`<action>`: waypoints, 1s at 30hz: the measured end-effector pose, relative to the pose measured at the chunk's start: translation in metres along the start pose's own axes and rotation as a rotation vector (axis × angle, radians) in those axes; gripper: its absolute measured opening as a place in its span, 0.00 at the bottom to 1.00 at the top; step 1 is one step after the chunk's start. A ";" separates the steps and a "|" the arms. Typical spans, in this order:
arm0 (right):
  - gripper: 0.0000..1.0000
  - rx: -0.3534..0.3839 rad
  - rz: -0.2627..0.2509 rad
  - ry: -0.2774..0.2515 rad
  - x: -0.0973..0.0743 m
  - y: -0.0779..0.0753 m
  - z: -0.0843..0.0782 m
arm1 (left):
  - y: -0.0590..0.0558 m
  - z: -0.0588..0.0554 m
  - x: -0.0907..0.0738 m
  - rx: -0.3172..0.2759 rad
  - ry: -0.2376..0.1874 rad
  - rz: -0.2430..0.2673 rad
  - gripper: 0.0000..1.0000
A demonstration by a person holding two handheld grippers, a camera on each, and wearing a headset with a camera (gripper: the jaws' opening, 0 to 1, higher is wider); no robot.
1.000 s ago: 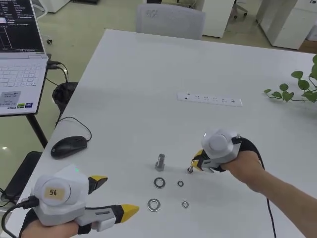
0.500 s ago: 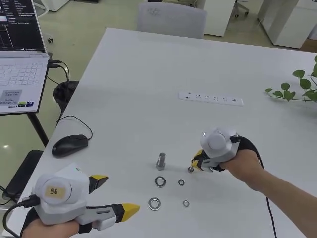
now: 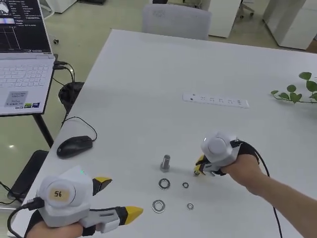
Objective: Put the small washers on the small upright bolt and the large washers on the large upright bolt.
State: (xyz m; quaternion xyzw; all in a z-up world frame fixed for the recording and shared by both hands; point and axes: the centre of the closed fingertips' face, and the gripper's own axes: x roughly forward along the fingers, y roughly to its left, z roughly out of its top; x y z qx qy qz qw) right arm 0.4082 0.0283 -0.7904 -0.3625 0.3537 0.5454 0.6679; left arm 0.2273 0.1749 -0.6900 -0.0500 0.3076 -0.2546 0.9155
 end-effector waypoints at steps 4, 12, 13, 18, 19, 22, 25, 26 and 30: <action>0.11 -0.008 0.011 -0.007 0.001 0.003 0.001 | 0.000 -0.002 0.001 -0.002 0.004 0.000 0.69; 0.18 0.002 0.006 -0.032 -0.006 0.001 0.003 | -0.001 -0.001 0.002 0.001 0.005 -0.003 0.69; 0.18 0.002 0.004 -0.040 -0.007 0.001 0.003 | -0.001 -0.001 0.002 0.002 0.006 -0.003 0.69; 0.21 0.017 -0.014 -0.056 -0.016 -0.003 0.002 | -0.001 -0.001 0.002 0.002 0.006 -0.003 0.69; 0.22 0.032 -0.022 -0.066 -0.019 -0.005 0.001 | -0.001 -0.002 0.002 0.001 0.006 -0.003 0.69; 0.22 0.059 -0.040 -0.093 -0.027 -0.008 0.000 | -0.002 -0.002 0.002 -0.002 0.004 -0.001 0.69; 0.23 0.098 -0.053 -0.110 -0.035 -0.011 -0.006 | -0.002 -0.002 0.001 -0.006 0.002 0.000 0.69; 0.23 0.109 -0.061 -0.113 -0.038 -0.011 -0.009 | -0.002 -0.002 0.001 -0.006 0.002 0.000 0.69; 0.23 0.137 -0.080 -0.099 -0.043 -0.010 -0.025 | -0.003 -0.003 0.001 -0.003 0.003 -0.002 0.69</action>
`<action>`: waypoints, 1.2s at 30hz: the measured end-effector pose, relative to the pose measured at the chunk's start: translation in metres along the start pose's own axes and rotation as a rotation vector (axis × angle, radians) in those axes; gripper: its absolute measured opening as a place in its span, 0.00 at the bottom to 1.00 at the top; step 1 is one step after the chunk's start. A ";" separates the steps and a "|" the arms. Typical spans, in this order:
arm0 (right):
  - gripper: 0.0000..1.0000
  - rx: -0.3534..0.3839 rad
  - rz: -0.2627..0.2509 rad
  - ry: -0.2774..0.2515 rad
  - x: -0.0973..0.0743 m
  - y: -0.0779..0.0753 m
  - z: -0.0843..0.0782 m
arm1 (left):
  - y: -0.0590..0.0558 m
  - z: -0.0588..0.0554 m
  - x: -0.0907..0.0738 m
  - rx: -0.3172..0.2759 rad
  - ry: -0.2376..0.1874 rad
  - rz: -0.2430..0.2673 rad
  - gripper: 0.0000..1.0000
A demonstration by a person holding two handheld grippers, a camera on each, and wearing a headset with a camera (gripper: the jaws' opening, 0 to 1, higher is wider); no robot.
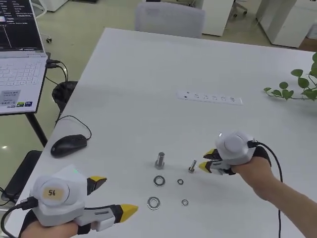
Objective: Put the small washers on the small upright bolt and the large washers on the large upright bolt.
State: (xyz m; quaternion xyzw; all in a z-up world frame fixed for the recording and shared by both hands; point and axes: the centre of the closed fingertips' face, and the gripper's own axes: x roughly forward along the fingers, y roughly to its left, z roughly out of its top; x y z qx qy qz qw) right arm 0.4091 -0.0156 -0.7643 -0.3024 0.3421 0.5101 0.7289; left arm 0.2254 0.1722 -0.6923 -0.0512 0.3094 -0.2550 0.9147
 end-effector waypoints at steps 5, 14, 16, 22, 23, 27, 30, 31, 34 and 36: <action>0.23 0.022 0.008 0.032 -0.002 0.012 -0.022 | -0.001 0.001 0.001 0.006 -0.001 -0.004 0.69; 0.22 0.010 0.079 0.075 0.008 0.049 -0.045 | -0.003 0.003 0.002 0.011 -0.003 -0.008 0.68; 0.22 -0.007 0.095 0.079 0.010 0.057 -0.047 | -0.003 0.002 0.002 0.010 -0.002 -0.008 0.68; 0.21 -0.044 0.149 0.084 0.017 0.076 -0.046 | -0.004 0.001 0.001 0.009 0.001 -0.009 0.68; 0.21 -0.048 0.157 0.080 0.018 0.079 -0.044 | -0.005 0.001 0.001 0.010 0.001 -0.009 0.68; 0.21 -0.136 0.229 0.085 0.022 0.100 -0.040 | -0.005 0.001 0.002 0.011 0.002 -0.012 0.68; 0.21 -0.197 0.255 0.110 0.025 0.110 -0.041 | -0.006 0.002 0.003 0.013 0.002 -0.015 0.68; 0.21 -0.226 0.262 0.118 0.027 0.114 -0.041 | -0.007 0.002 0.003 0.013 0.002 -0.016 0.68; 0.21 -0.257 0.278 0.133 0.032 0.119 -0.042 | -0.007 0.003 0.003 0.014 0.001 -0.017 0.68; 0.20 -0.276 0.281 0.130 0.033 0.119 -0.039 | -0.006 0.003 0.002 0.015 0.001 -0.017 0.68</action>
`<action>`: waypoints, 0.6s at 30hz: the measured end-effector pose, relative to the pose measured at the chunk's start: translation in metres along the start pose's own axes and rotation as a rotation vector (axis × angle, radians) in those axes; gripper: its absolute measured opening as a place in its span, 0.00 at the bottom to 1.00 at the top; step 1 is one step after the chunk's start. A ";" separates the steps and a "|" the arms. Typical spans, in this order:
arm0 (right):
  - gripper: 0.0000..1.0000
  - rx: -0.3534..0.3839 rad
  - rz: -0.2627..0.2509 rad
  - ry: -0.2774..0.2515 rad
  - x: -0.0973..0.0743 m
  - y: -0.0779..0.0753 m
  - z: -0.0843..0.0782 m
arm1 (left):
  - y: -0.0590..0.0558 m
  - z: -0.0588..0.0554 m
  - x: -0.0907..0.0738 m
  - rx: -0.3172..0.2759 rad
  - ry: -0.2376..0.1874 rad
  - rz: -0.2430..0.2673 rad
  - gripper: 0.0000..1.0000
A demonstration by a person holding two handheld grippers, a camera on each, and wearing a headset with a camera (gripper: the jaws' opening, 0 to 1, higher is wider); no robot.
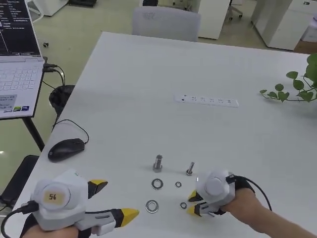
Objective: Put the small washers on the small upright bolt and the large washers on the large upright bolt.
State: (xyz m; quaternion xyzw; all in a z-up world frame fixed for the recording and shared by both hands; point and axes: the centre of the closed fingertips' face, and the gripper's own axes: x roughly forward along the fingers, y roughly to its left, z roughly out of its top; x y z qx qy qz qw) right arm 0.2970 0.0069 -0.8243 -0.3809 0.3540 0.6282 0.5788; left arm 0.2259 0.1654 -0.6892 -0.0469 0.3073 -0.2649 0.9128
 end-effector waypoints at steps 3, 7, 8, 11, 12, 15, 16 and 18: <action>0.20 -0.017 0.010 0.005 0.001 -0.001 0.004 | 0.001 0.000 -0.001 0.002 0.002 0.001 0.68; 0.20 -0.068 0.027 0.024 0.003 0.000 0.006 | 0.001 0.000 0.000 0.002 0.003 0.001 0.68; 0.20 -0.078 0.033 0.025 0.004 0.000 0.007 | 0.001 0.001 0.000 0.002 0.001 0.000 0.68; 0.20 -0.100 0.047 0.025 0.004 0.000 0.008 | 0.000 0.002 0.001 0.003 0.001 -0.002 0.68; 0.20 -0.104 0.051 0.024 0.004 0.000 0.008 | 0.000 0.002 0.001 0.003 0.000 -0.003 0.68; 0.20 -0.151 0.060 0.027 0.005 0.001 0.007 | -0.002 0.002 0.003 0.002 0.001 -0.007 0.68; 0.20 -0.171 0.063 0.030 0.004 0.002 0.008 | -0.002 0.001 0.004 0.002 0.002 -0.008 0.68; 0.20 -0.185 0.070 0.037 0.004 0.003 0.008 | -0.003 0.001 0.005 0.002 0.003 -0.010 0.68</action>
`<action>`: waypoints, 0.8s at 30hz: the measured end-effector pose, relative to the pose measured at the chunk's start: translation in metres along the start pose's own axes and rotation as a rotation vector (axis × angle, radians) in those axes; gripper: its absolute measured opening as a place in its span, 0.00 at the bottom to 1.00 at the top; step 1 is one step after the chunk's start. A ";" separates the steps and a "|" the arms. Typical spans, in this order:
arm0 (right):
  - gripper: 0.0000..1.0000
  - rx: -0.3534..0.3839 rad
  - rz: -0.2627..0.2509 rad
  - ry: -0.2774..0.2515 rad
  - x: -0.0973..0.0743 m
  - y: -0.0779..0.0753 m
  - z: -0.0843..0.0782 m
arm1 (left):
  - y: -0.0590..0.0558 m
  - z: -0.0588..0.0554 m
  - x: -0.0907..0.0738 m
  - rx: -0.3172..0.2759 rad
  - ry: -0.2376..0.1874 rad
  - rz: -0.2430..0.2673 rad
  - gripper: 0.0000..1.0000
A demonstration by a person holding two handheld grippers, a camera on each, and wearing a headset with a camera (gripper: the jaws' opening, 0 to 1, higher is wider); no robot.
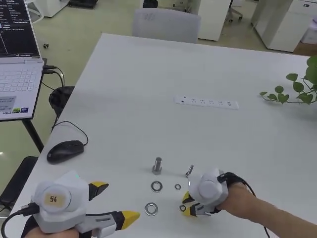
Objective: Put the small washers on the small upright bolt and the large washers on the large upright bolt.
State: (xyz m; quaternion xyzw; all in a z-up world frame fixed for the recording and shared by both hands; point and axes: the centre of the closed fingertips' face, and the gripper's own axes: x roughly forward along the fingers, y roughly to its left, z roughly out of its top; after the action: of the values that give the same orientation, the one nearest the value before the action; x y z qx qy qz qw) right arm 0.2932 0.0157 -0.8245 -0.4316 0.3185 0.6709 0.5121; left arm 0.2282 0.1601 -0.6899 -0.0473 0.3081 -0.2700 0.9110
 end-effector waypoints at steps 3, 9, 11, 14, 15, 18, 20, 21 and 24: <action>0.18 -0.016 0.004 0.002 0.000 0.000 0.001 | -0.001 0.000 0.001 0.000 0.000 -0.002 0.68; 0.14 -0.007 -0.005 0.007 0.002 0.000 0.001 | -0.002 0.002 0.002 -0.004 -0.006 -0.001 0.68; 0.14 0.015 -0.016 0.003 0.001 0.000 0.002 | -0.001 0.002 0.002 -0.005 -0.007 0.001 0.68; 0.14 0.061 -0.034 -0.003 0.001 -0.001 0.000 | 0.000 0.002 0.000 -0.007 -0.008 0.004 0.68; 0.14 0.068 -0.038 -0.007 0.001 -0.001 0.001 | 0.001 0.001 0.000 -0.007 -0.008 0.005 0.68; 0.14 0.093 -0.045 -0.026 0.001 0.000 0.001 | 0.003 0.000 -0.003 -0.011 -0.010 0.011 0.68; 0.14 0.102 -0.045 -0.032 0.001 0.001 0.001 | 0.005 0.000 -0.004 -0.013 -0.011 0.014 0.68; 0.14 0.104 -0.046 -0.034 0.001 0.001 0.001 | 0.005 -0.001 -0.004 -0.013 -0.011 0.016 0.68; 0.14 0.124 -0.056 -0.040 -0.001 0.001 0.000 | 0.006 -0.001 -0.005 -0.016 -0.012 0.020 0.68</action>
State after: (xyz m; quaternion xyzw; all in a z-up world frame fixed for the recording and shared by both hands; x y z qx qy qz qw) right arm 0.2926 0.0152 -0.8240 -0.3943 0.3373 0.6437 0.5626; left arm 0.2271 0.1680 -0.6890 -0.0532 0.3054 -0.2583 0.9150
